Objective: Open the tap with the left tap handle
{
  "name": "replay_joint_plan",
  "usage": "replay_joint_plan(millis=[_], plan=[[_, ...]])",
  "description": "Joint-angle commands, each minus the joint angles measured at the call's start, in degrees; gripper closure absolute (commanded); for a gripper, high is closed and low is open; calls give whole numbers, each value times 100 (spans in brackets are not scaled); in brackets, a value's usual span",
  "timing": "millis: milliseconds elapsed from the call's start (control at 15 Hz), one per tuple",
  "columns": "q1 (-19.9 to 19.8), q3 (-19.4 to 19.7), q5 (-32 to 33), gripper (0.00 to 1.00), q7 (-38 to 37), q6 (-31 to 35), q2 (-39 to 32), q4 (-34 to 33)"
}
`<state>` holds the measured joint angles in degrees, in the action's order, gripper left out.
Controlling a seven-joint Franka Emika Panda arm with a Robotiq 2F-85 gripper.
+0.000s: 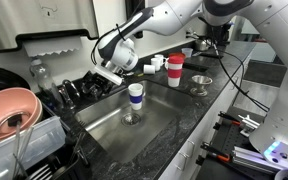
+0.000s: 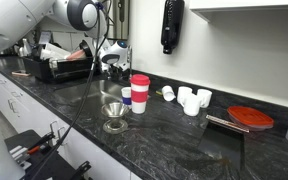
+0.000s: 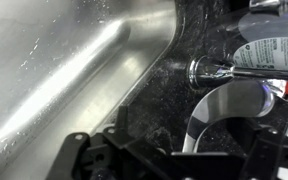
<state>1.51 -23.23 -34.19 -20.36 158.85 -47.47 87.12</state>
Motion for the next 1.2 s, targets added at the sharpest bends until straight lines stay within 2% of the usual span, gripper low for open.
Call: replay_joint_plan(millis=[0, 533, 867, 933, 1133], plan=[[132, 154, -185, 0, 87, -56, 28, -36], [517, 545, -14, 0, -65, 270, 142, -22], [682, 633, -63, 0, -152, 851, 364, 216], [613, 545, -29, 0, -50, 640, 138, -69], [660, 571, -22, 0, -96, 748, 216, 17]])
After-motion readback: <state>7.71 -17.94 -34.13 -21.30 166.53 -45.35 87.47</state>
